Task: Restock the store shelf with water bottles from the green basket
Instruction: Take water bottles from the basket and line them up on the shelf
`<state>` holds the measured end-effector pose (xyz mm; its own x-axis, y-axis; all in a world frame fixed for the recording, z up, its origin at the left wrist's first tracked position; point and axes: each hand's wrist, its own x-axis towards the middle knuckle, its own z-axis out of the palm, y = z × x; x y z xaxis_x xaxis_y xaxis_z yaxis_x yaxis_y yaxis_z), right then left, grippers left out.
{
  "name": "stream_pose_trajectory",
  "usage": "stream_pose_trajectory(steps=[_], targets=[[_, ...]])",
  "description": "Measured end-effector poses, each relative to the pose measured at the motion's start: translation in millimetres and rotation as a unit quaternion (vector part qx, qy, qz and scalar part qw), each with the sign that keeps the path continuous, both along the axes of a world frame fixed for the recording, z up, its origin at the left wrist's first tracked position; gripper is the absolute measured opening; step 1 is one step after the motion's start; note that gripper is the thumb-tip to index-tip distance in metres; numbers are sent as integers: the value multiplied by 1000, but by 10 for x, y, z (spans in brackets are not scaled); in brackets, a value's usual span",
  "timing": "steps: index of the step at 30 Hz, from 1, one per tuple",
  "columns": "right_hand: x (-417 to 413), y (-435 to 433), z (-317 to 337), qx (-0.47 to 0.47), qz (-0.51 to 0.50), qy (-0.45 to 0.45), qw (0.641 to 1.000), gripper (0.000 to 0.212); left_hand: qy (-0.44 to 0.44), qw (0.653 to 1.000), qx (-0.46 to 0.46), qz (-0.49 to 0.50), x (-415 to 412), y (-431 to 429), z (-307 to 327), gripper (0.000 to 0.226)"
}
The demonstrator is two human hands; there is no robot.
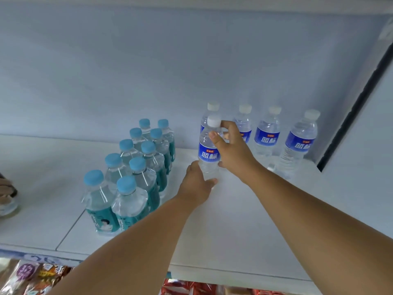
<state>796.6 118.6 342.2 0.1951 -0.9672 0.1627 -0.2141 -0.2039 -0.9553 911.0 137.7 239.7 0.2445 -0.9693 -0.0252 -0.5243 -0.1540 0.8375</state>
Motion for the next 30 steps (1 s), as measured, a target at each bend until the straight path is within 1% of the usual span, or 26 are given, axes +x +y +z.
stream_pose_trajectory(steps=[6,10,12,14,17,19,22,26,28,30], targets=[[31,-60,19,1,1,-3,1000,34,7,1000,0,4,32,-86,15,67],[17,-63,11,5,1,11,1000,42,7,1000,3,12,18,-89,35,65],[3,-49,-9,19,17,4,1000,44,8,1000,10,15,16,-85,42,65],[-29,-10,-33,52,23,-8,998,49,11,1000,13,19,17,-81,77,64],[-115,74,-109,88,-10,4,996,53,10,1000,3,27,11,-55,136,64],[-189,151,-163,99,-36,36,994,49,8,999,6,30,-2,-29,144,68],[-301,272,-219,113,-57,83,989,39,-6,999,25,44,-14,20,161,79],[-448,409,-295,126,-71,105,984,28,-36,996,54,63,-30,134,253,90],[-517,499,-355,135,-74,91,984,24,-41,995,58,69,-40,237,264,88],[-562,621,-433,151,-75,64,984,19,-60,995,60,60,-43,407,246,78]])
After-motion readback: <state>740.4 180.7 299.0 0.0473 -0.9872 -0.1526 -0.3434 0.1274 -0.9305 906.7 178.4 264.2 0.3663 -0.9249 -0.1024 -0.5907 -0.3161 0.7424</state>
